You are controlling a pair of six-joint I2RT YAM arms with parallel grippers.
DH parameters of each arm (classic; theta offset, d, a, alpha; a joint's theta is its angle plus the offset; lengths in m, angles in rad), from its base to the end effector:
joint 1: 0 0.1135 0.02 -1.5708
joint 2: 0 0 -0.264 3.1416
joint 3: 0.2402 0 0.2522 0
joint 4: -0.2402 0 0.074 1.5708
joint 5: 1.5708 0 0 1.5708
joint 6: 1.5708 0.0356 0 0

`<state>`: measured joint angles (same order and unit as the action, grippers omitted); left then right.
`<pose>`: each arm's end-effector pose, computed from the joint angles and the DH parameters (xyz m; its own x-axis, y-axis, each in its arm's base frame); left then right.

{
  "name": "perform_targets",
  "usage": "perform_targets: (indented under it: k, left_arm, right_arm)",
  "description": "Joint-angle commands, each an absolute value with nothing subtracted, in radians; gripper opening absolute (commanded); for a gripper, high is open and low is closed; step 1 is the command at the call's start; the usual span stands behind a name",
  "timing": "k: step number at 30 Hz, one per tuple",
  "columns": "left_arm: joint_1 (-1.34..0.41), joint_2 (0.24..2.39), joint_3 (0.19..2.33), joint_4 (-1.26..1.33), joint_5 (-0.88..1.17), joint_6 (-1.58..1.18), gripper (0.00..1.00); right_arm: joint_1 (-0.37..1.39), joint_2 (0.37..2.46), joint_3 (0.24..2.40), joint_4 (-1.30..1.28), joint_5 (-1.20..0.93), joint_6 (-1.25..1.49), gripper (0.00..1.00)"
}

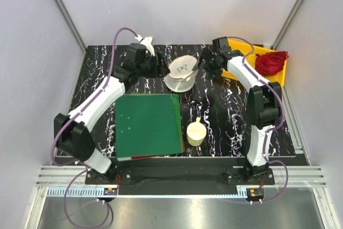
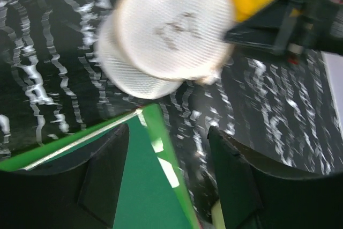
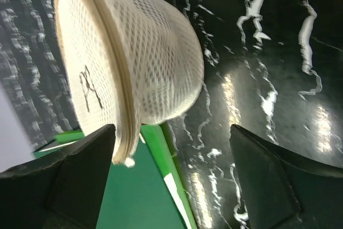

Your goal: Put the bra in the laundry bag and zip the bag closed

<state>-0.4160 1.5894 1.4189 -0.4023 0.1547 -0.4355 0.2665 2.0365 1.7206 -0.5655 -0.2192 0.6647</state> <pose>0.3346 -0.1538 0.3358 -0.6679 -0.1606 -0.7267 0.2603 0.8644 -0.4302 0.4410 0.1284 0.2464 -0.8268 0.3984 -0.3972 0.1518 0.8378 0.5244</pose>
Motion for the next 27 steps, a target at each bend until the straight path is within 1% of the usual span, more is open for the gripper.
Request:
perform_targets:
  k: [1, 2, 6, 8, 9, 10, 11, 12, 13, 14, 15, 16, 17, 18, 19, 20, 21, 22, 23, 24, 25, 27]
  left_arm:
    - [-0.55, 1.465, 1.384, -0.385, 0.083, -0.377, 0.66]
    - [-0.572, 1.45, 1.378, -0.387, 0.071, -0.374, 0.68]
    - [-0.704, 1.334, 1.313, -0.38, 0.029, -0.371, 0.72]
    - [-0.748, 1.274, 1.241, -0.373, 0.002, -0.364, 0.72]
    - [-0.78, 1.203, 1.209, -0.361, 0.003, -0.364, 0.72]
    - [-0.794, 1.166, 1.122, -0.333, 0.003, -0.373, 0.73]
    - [-0.804, 1.125, 1.077, -0.312, 0.023, -0.399, 0.73]
    - [-0.824, 1.038, 1.022, -0.292, 0.032, -0.411, 0.75]
    - [-0.836, 0.993, 0.973, -0.261, 0.041, -0.423, 0.76]
    - [-0.842, 0.944, 0.871, -0.244, 0.057, -0.455, 0.77]
    - [-0.854, 0.849, 0.82, -0.226, 0.073, -0.472, 0.79]
    - [-0.857, 0.795, 0.774, -0.189, 0.086, -0.494, 0.79]
    - [-0.861, 0.741, 0.671, -0.172, 0.113, -0.536, 0.8]
    - [-0.864, 0.635, 0.631, -0.158, 0.124, -0.557, 0.82]
    - [-0.865, 0.58, 0.588, -0.147, 0.127, -0.578, 0.84]
    - [-0.865, 0.525, 0.525, -0.146, 0.138, -0.613, 0.85]
    - [-0.867, 0.417, 0.491, -0.144, 0.141, -0.629, 0.86]
    - [-0.867, 0.363, 0.464, -0.146, 0.143, -0.646, 0.87]
    - [-0.868, 0.309, 0.44, -0.146, 0.146, -0.676, 0.88]
    - [-0.867, 0.208, 0.387, -0.146, 0.15, -0.693, 0.89]
    - [-0.867, 0.162, 0.365, -0.146, 0.152, -0.728, 0.91]
    - [-0.867, 0.032, 0.295, -0.127, 0.169, -0.77, 0.92]
  right_arm:
    - [0.33, 1.899, 1.776, -0.739, -0.009, 0.54, 0.98]
    - [0.359, 1.858, 1.751, -0.748, 0.02, 0.535, 1.0]
    - [0.44, 1.731, 1.658, -0.798, 0.147, 0.525, 1.0]
    - [0.495, 1.639, 1.571, -0.81, 0.172, 0.511, 1.0]
    - [0.511, 1.605, 1.534, -0.814, 0.181, 0.505, 1.0]
    - [0.526, 1.568, 1.496, -0.816, 0.19, 0.502, 1.0]
    - [0.54, 1.49, 1.412, -0.815, 0.192, 0.502, 1.0]
    - [0.554, 1.447, 1.367, -0.813, 0.181, 0.509, 1.0]
    - [0.557, 1.354, 1.283, -0.811, 0.173, 0.515, 1.0]
    - [0.557, 1.304, 1.241, -0.811, 0.172, 0.526, 0.99]
    - [0.557, 1.252, 1.198, -0.804, 0.163, 0.543, 1.0]
    - [0.557, 1.144, 1.113, -0.792, 0.155, 0.548, 0.99]
    - [0.557, 1.085, 1.07, -0.779, 0.141, 0.554, 1.0]
    - [0.557, 1.022, 1.025, -0.747, 0.123, 0.569, 1.0]
    - [0.555, 0.899, 0.934, -0.727, 0.129, 0.587, 1.0]
    - [0.557, 0.835, 0.889, -0.716, 0.135, 0.618, 1.0]
    - [0.557, 0.771, 0.846, -0.7, 0.153, 0.679, 1.0]
    - [0.557, 0.646, 0.759, -0.693, 0.156, 0.705, 1.0]
    - [0.555, 0.582, 0.717, -0.686, 0.16, 0.733, 1.0]
    - [0.557, 0.516, 0.672, -0.669, 0.15, 0.792, 1.0]
    - [0.555, 0.38, 0.581, -0.657, 0.143, 0.826, 1.0]
    - [0.555, 0.252, 0.499, -0.62, 0.109, 0.934, 1.0]
